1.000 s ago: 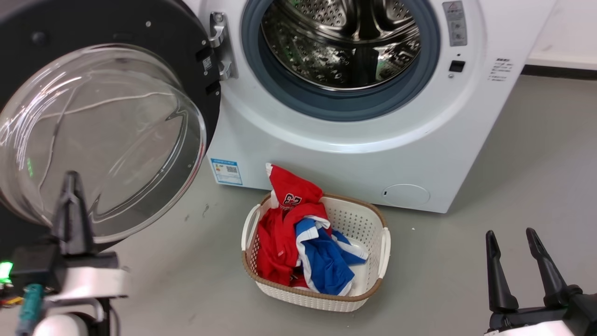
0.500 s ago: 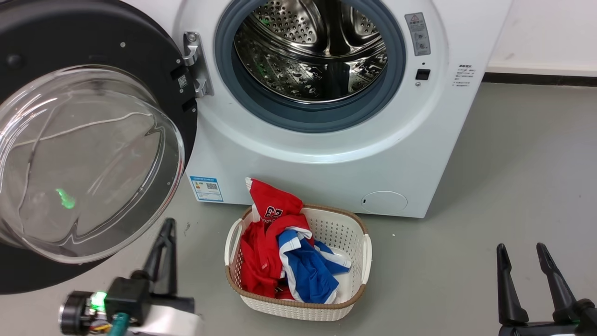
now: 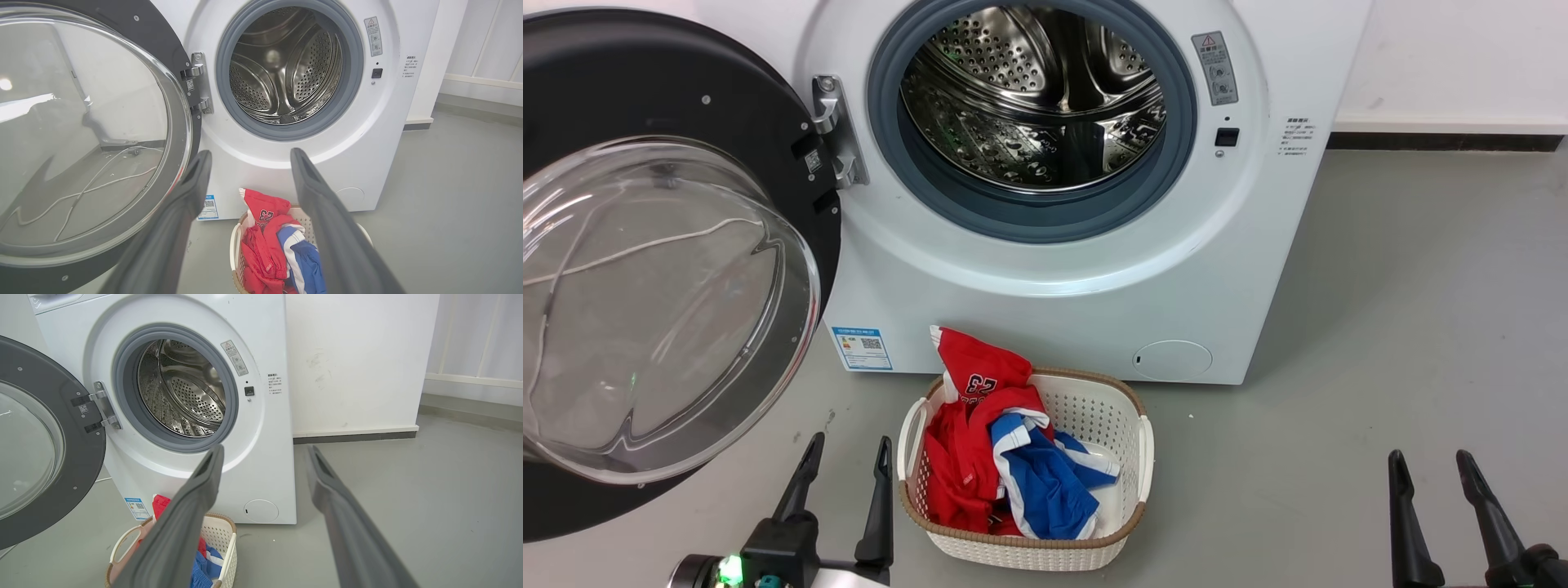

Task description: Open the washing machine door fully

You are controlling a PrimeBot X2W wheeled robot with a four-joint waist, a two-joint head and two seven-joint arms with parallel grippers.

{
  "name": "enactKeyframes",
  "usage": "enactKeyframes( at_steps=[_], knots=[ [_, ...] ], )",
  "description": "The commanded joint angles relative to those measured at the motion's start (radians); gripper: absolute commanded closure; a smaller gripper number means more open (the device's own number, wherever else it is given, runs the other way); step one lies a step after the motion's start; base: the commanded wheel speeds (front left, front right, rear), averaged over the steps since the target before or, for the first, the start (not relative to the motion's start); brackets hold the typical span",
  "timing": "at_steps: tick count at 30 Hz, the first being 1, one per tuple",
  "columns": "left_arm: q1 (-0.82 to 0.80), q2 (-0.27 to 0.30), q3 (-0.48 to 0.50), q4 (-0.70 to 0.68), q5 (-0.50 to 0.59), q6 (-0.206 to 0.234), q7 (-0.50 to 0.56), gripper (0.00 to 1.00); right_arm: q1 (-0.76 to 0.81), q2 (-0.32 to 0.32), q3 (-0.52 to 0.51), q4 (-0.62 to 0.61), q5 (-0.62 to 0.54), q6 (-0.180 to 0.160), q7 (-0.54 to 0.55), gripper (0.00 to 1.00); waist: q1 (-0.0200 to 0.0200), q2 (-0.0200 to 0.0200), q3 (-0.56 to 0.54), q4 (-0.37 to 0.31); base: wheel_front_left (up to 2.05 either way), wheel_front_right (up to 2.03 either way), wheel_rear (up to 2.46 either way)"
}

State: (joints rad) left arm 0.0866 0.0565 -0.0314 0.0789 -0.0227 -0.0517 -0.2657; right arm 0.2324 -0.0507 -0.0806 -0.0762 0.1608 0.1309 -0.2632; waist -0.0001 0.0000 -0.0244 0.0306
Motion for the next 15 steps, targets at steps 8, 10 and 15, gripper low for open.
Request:
enactKeyframes(
  at_steps=[8,10,15],
  knots=[
    [0.028,-0.003,-0.013,-0.004,-0.001,0.027,0.002,0.0,0.017,0.001,0.009,0.003,0.01,0.0,-0.002,0.0,0.0001,0.0,-0.002,-0.006,0.0,0.0,0.0],
    [0.03,-0.003,-0.017,-0.008,0.006,0.034,0.002,0.0,0.017,0.001,0.009,0.004,0.011,0.0,-0.002,0.0,0.0001,0.0,-0.002,-0.005,0.0,0.0,0.0],
    [0.034,-0.003,-0.023,-0.017,0.007,0.041,0.002,0.0,0.016,0.001,0.009,0.007,0.01,0.0,-0.002,0.0,0.0001,0.0,-0.003,-0.003,0.0,0.0,0.0]
  ],
)
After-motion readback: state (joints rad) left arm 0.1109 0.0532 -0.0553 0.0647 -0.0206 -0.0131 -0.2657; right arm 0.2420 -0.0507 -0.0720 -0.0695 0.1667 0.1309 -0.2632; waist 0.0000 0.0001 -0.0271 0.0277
